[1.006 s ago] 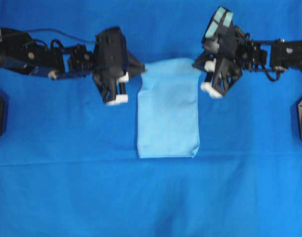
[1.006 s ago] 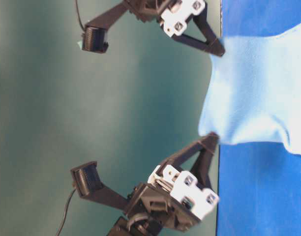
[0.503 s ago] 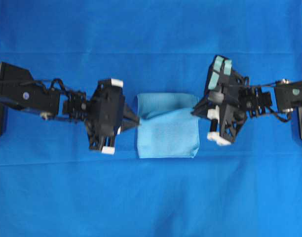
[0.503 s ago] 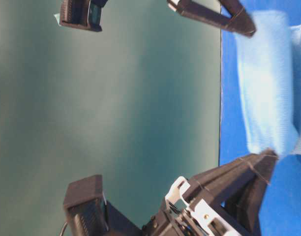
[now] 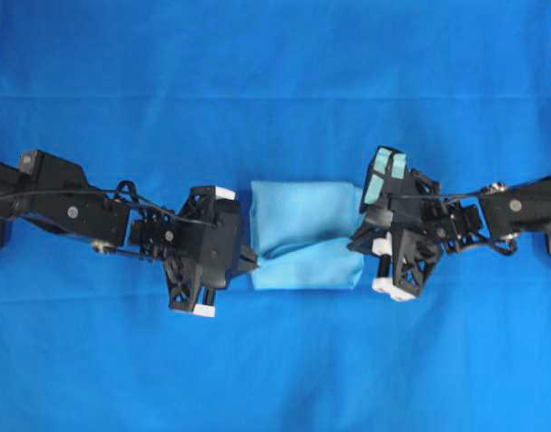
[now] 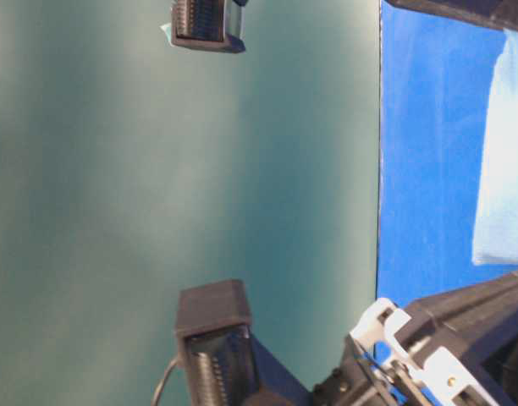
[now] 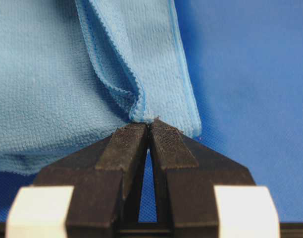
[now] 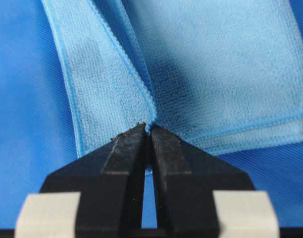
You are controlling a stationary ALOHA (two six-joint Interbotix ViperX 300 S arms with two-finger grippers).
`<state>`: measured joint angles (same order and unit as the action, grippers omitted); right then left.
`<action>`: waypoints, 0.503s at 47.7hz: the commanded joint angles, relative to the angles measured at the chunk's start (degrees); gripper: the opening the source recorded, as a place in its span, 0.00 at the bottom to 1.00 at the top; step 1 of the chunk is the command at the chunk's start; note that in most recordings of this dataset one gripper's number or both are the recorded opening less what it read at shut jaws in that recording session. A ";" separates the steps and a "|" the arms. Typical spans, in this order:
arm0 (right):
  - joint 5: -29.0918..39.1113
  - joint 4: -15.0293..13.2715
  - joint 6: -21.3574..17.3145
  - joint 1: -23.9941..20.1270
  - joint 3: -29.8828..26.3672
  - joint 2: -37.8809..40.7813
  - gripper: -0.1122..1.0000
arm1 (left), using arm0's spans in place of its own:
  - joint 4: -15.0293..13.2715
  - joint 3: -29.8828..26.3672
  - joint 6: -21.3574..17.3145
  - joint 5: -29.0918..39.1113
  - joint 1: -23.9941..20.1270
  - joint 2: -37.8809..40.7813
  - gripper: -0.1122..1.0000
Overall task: Fold the light blue towel.
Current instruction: 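Fold the top end down toward the bottom end with both grippers, then open both grippers and release the folded towel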
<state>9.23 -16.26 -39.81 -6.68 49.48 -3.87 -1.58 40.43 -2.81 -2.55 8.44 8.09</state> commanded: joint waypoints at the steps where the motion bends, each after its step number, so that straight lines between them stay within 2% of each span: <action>1: -0.88 0.00 -0.09 0.00 0.26 0.09 0.13 | -0.09 0.62 0.09 0.18 1.05 -0.26 0.22; 12: -2.20 0.09 -0.44 -0.09 0.09 2.29 0.13 | -0.09 0.62 0.09 -0.26 1.05 0.88 0.22; 24: -2.20 0.18 -0.70 -0.18 -0.35 2.81 0.14 | -0.09 0.70 0.09 -3.69 1.32 1.49 0.22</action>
<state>6.77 -16.26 -40.43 -6.68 49.39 -0.53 -1.58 41.22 -2.81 -5.80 8.61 10.28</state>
